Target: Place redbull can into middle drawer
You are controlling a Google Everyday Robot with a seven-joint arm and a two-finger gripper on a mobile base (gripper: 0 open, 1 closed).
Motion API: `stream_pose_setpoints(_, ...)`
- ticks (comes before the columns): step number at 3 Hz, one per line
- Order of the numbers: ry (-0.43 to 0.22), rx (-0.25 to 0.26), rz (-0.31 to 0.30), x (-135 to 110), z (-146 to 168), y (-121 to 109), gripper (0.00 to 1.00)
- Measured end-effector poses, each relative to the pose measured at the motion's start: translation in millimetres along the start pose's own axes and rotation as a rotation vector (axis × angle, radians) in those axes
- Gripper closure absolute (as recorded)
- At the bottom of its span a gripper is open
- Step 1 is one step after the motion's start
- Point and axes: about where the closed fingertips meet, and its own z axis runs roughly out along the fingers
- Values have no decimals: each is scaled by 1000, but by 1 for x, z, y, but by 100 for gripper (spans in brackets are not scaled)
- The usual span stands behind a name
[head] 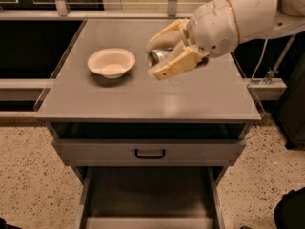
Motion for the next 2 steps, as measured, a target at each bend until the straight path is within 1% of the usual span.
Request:
stream_pose_setpoints(1,-112,122,24,-58,5,32,100)
stream_pose_setpoints(2,-122,232,272,19,-13,96,100)
